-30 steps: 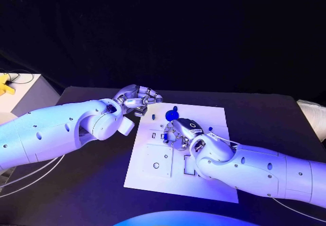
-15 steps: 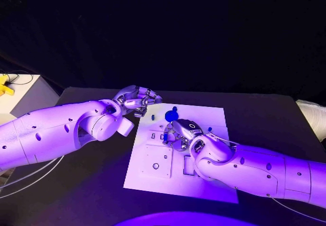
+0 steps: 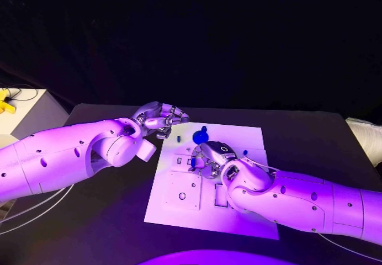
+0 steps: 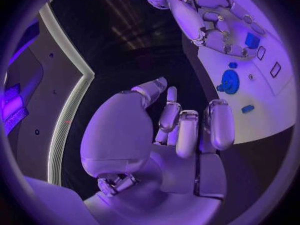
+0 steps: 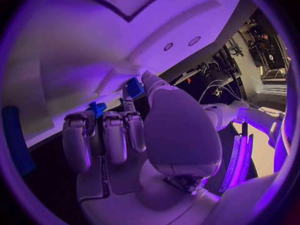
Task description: Assemble the parts on the task board
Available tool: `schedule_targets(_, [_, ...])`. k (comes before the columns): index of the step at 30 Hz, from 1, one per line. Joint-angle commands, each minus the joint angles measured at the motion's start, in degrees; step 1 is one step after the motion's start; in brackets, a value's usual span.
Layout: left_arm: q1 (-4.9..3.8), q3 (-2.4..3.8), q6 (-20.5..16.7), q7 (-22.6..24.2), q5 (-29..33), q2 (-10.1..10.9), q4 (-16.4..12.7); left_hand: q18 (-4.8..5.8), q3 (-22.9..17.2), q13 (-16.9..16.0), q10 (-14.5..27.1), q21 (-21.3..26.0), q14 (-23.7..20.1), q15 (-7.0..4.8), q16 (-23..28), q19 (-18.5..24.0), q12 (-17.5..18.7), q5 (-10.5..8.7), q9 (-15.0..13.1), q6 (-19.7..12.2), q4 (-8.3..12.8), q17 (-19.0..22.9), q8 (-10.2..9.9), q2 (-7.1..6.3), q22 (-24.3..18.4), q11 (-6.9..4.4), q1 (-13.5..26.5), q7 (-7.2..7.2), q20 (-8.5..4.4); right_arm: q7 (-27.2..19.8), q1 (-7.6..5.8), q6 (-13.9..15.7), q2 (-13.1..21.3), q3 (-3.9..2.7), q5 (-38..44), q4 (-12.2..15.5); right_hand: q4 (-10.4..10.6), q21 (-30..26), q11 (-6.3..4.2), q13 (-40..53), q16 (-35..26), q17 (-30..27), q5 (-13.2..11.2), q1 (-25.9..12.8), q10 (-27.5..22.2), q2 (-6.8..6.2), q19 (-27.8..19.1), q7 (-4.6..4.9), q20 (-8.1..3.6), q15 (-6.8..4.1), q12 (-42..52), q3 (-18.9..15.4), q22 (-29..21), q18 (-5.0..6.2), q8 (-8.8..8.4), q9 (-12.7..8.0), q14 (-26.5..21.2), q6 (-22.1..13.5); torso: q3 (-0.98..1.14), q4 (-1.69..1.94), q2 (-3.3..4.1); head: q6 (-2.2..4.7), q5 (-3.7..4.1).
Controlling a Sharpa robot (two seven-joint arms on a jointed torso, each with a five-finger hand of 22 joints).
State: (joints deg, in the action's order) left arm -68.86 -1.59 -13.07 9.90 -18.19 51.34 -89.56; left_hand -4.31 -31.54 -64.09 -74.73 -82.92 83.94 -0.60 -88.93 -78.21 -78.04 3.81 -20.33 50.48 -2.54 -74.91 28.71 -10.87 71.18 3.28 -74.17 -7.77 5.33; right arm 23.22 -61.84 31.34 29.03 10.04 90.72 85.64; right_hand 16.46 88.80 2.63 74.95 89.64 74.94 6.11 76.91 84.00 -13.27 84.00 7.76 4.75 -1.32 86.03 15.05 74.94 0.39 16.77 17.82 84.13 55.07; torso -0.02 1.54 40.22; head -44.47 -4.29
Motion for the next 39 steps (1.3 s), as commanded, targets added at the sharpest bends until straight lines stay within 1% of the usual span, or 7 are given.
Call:
schedule_targets(1, [-0.01,0.03,0.9,0.1,-0.2,-0.1,-0.1,0.33,0.2,0.0,0.3,-0.3,4.9,0.13,-0.2,-0.3,0.1,-0.08,0.1,-0.2,-0.2,-11.7,-0.3,0.02,0.0,-0.09,0.4,-0.03,-0.12,0.3,0.11,-0.6,0.0,0.06,0.7,0.0,0.1,-0.3,0.51,11.4,0.3,14.8,0.3,-0.5,2.2,0.42,5.3,-0.06,0.27,0.39,-0.4,-1.2,14.1,-0.02,-0.03,-0.1,5.8,-0.6,0.05,-0.03,0.00,0.07,0.06])
schedule_targets(12, [-0.02,0.03,1.0,-0.7,-2.5,-0.3,0.6,0.45,0.7,-2.9,-1.5,-0.6,5.3,0.26,-0.5,-0.7,-1.4,-0.15,0.1,-0.4,-0.4,-12.8,-0.5,-0.35,0.7,0.06,0.8,-0.20,0.01,1.5,-0.07,3.5,1.2,-0.07,2.1,2.1,0.4,-2.7,1.43,7.0,0.2,14.6,0.9,-3.0,-2.2,2.46,4.3,0.99,0.93,1.17,-5.4,-12.8,12.8,0.55,-1.49,-1.5,5.8,-4.1,0.04,-0.09,-0.18,0.46,0.28])
schedule_targets(19, [-0.01,0.03,0.6,-2.2,-4.9,-0.7,1.5,0.50,1.4,-3.7,-2.2,-0.7,5.4,0.45,-0.6,-0.9,-1.8,-0.15,0.3,-1.0,-1.0,-13.2,-1.0,-0.77,0.9,0.27,1.7,-0.44,0.15,1.1,-1.11,6.4,3.4,-0.45,2.5,4.8,0.6,-3.1,2.38,6.2,0.2,14.6,0.2,-2.5,-2.9,1.68,4.2,2.10,1.57,1.95,-6.0,-16.2,12.6,0.64,-3.43,-2.7,5.8,-7.1,0.13,-0.40,-0.44,0.97,0.44])
schedule_targets(28, [0.14,0.02,1.3,-5.4,-7.5,-1.1,2.9,0.53,2.4,-3.9,-2.4,-0.8,5.5,0.74,-0.6,-1.1,-1.9,-0.12,0.5,-1.6,-2.3,-13.5,-1.6,-0.82,1.1,0.59,3.1,-0.76,0.41,-3.9,-3.09,8.8,7.7,-0.95,-1.0,8.9,0.5,-3.3,2.51,6.1,0.1,14.6,2.4,-0.2,-2.9,2.66,4.1,2.17,1.86,2.13,-5.9,-15.2,12.5,0.68,-3.62,-3.1,5.7,-6.5,0.32,-0.79,-0.97,1.70,0.61])
schedule_targets(34, [0.24,0.01,4.0,-11.2,-11.1,-1.2,3.6,0.51,3.6,-3.4,-2.3,-0.9,5.6,0.57,-0.6,-1.1,-1.5,0.20,0.2,-0.9,-5.4,-13.6,-1.3,-0.03,1.2,0.31,5.8,-0.37,0.40,-13.4,-5.88,8.6,13.1,-1.05,-10.9,11.3,0.0,-5.0,1.99,6.0,0.1,14.4,7.6,5.1,-3.0,4.84,3.4,1.60,1.56,1.72,-5.7,-12.4,11.6,1.08,-2.59,-3.2,5.7,-4.4,0.32,-1.10,-1.63,2.19,0.62])
schedule_targets(36, [0.25,0.01,5.8,-14.1,-13.1,-1.2,3.7,0.50,3.8,-2.5,-1.8,-0.8,5.5,0.46,-0.6,-1.1,-1.1,0.21,0.0,-0.7,-6.0,-13.5,-0.9,0.02,1.1,0.17,6.2,-0.20,0.32,-14.7,-6.64,8.8,15.4,-1.06,-12.4,12.5,-0.6,-5.0,1.70,6.1,0.1,14.5,13.6,8.3,-2.9,4.90,3.4,1.41,1.24,1.42,-5.5,-10.3,11.6,1.07,-2.12,-3.3,5.7,-3.9,0.32,-1.21,-1.91,2.30,0.45])
schedule_targets(39, [0.25,0.01,9.2,-18.7,-17.5,-1.2,3.6,0.48,3.4,-0.9,-0.8,-0.8,5.4,-0.09,-0.5,-1.1,-0.1,0.43,-1.7,-0.3,-7.1,-13.1,1.7,0.52,1.1,-0.50,6.2,0.57,-0.08,-15.5,-7.88,8.7,18.2,-1.07,-15.4,13.7,-0.1,-4.9,1.62,6.1,0.0,14.4,11.2,9.2,-2.8,4.56,3.5,1.33,1.14,1.35,-5.4,-8.2,11.7,1.03,-1.79,-3.5,5.7,-3.3,0.41,-1.41,-2.34,2.24,0.27])
